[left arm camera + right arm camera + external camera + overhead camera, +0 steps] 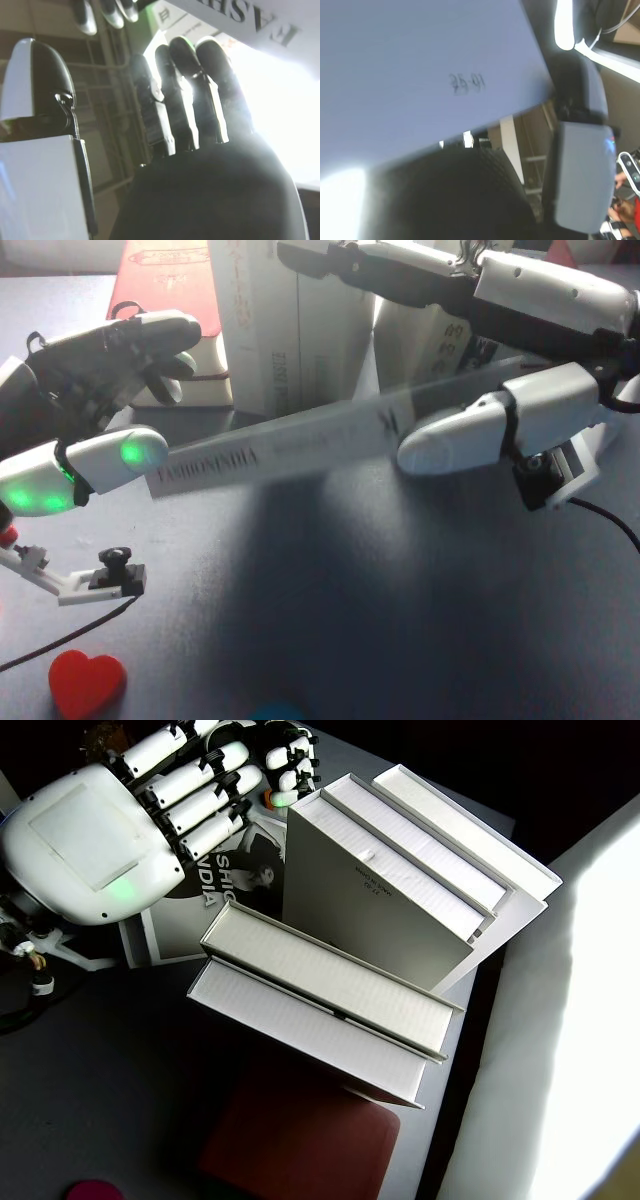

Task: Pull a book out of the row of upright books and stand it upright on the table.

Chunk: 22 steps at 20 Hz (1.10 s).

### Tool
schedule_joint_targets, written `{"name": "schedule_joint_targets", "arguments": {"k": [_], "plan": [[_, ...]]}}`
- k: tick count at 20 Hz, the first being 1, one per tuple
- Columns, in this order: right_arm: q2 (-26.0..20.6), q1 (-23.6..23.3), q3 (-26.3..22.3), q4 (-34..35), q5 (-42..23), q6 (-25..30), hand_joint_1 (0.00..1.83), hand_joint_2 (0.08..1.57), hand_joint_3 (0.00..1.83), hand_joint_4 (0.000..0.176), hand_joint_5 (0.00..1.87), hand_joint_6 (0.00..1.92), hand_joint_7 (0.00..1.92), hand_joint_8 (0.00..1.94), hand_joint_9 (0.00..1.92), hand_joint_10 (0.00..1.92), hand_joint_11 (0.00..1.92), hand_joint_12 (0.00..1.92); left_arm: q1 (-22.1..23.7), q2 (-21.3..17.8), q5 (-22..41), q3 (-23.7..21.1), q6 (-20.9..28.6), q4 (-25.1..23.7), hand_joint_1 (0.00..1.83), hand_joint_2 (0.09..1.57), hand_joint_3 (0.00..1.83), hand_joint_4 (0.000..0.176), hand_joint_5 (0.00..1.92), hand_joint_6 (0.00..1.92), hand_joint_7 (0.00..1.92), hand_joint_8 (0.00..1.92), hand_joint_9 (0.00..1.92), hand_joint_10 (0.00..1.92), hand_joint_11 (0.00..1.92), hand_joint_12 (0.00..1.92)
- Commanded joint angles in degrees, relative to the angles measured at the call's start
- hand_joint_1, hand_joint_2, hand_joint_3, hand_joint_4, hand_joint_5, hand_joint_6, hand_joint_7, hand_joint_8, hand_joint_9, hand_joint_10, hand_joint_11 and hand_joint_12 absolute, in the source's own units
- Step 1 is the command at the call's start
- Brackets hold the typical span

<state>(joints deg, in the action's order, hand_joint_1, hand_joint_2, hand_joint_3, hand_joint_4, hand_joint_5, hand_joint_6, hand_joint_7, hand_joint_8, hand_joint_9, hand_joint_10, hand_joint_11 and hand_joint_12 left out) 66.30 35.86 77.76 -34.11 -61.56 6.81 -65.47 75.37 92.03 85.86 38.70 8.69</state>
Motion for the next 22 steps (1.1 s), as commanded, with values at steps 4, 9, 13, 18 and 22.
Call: {"name": "schedule_joint_targets", "arguments": {"k": [4,9,13,18,22], "plan": [[-1.37,-0.48,-2.5,2.22,-6.75,0.49,0.44,0.96,0.0,0.176,0.0,0.0,0.0,0.0,0.0,0.0,0.0,0.46,-0.08,0.18,6.59,-0.16,0.65,0.92,1.16,0.91,0.0,0.0,0.82,0.04,0.67,0.02,0.36,1.18,0.23,1.84],[-2.98,-0.49,-4.13,2.0,-7.39,-0.16,0.49,0.9,0.0,0.1,0.0,0.0,0.0,0.0,0.0,0.0,0.0,0.72,-0.27,0.26,6.61,-0.12,0.65,1.09,1.16,0.92,0.0,0.0,0.82,0.02,0.66,0.01,0.34,1.27,0.21,1.89],[-2.33,0.34,-2.88,3.75,-7.36,-0.35,0.51,0.96,0.0,0.104,0.0,0.0,0.0,0.0,0.0,0.0,0.0,0.9,-0.26,0.19,6.43,0.02,0.65,1.09,1.14,0.93,0.01,0.0,0.8,0.01,0.67,0.02,0.33,1.27,0.2,1.87],[-3.76,4.23,-2.33,11.96,-7.39,-5.3,0.56,1.06,0.0,0.074,0.0,0.0,0.0,0.0,0.0,0.0,0.0,0.21,0.31,0.12,4.98,1.41,0.65,1.01,1.1,0.95,0.01,0.0,0.72,0.0,0.63,0.0,0.32,1.19,0.19,1.88],[-5.36,4.85,-3.19,14.31,-8.12,-8.09,0.67,0.91,0.0,0.123,0.0,0.0,0.0,0.0,0.0,0.0,0.0,0.61,0.48,-0.38,4.43,2.19,0.65,0.98,1.05,0.93,0.0,0.0,0.61,0.0,0.49,0.0,0.23,0.81,0.0,1.85]]}}
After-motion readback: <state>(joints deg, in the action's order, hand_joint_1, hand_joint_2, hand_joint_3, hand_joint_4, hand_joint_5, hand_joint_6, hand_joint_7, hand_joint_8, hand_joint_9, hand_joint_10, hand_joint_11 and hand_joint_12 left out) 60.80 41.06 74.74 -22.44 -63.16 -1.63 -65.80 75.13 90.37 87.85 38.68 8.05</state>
